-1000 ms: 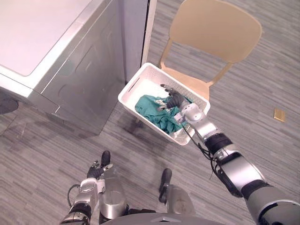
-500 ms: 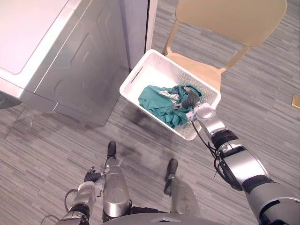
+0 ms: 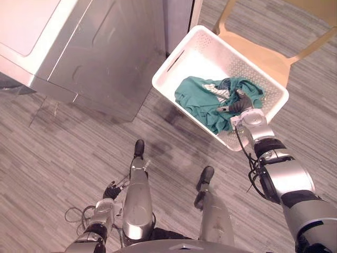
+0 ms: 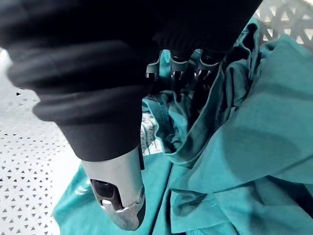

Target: Pick up the laundry basket with both hands and put the clothes into the washing machine.

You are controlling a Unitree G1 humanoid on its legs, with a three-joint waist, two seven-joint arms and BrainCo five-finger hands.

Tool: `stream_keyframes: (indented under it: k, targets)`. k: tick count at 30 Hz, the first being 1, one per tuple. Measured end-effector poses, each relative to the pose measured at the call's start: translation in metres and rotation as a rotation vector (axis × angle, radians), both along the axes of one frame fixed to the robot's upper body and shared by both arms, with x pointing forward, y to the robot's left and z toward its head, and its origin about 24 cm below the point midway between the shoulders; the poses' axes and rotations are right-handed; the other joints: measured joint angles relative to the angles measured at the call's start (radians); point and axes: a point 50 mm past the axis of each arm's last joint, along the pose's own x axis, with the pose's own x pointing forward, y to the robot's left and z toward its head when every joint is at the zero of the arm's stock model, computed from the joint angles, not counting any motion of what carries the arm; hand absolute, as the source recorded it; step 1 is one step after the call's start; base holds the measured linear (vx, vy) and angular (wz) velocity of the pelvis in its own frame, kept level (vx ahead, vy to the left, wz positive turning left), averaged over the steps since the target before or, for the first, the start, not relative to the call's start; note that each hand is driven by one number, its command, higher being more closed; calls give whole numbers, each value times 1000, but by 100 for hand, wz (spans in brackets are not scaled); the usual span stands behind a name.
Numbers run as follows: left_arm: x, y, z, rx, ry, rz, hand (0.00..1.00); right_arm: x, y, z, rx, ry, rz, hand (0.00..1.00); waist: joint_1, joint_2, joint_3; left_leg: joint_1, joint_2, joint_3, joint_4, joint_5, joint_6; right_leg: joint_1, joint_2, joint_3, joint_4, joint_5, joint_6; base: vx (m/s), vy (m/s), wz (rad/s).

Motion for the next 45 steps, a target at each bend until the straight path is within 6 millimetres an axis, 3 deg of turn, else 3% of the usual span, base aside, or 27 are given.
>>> stream_keyframes:
  k: [4, 12, 13, 20, 28, 35, 40, 45]
  targets:
    - [-2, -3, -2, -9, 11, -2, 0, -3, -13, 7, -31, -10, -27, 0, 25, 9, 1, -71, 1, -16, 74, -30, 1, -39, 4, 0, 15, 1, 0, -40, 23, -2]
    - [-6, -7, -5, -18, 38, -9, 0, -13, -49, 31, -273, -13, -95, 0, 84, 23, -9, -246, 0, -44, 261, -114, 8, -124, 11, 2, 6, 29, 15, -34, 51, -10]
    - [-7, -7, -6, -20, 41, -9, 0, -15, -53, 33, -308, -12, -108, 100, 93, 27, -11, -268, -1, -47, 287, -125, 8, -130, 11, 4, 0, 32, 13, -28, 68, -9]
    - [-3, -15, -5, -28, 33, -26, 0, -28, -79, 41, -420, 2, -187, 100, 122, 47, -21, -339, -15, -67, 361, -167, 1, -154, 4, 4, -9, 44, 27, -22, 58, 1]
    - [-4, -18, -5, -28, 39, -5, 0, -41, -101, 42, -312, -28, -291, 100, 145, 63, -36, -385, -18, -80, 447, -208, 19, -155, 9, 1, -8, 49, 33, 30, 20, -3]
    - [-14, -25, -12, -97, 77, 98, 0, -52, -113, 25, 97, -140, -432, 100, 151, 71, -42, -397, -25, -92, 502, -244, 34, -138, 10, -1, -8, 46, 43, 44, 16, 1]
    - [-16, -22, -13, -124, 78, 172, 0, -56, -115, 16, 273, -199, -492, 100, 146, 77, -46, -394, -28, -93, 518, -259, 41, -120, 8, -2, -13, 45, 44, -1, 5, 2]
    - [-20, -19, -15, -170, 84, 294, 0, -57, -109, -1, 648, -324, -598, 100, 132, 77, -46, -370, -32, -92, 514, -259, 41, -97, 5, -2, -16, 45, 45, -1, 1, 3]
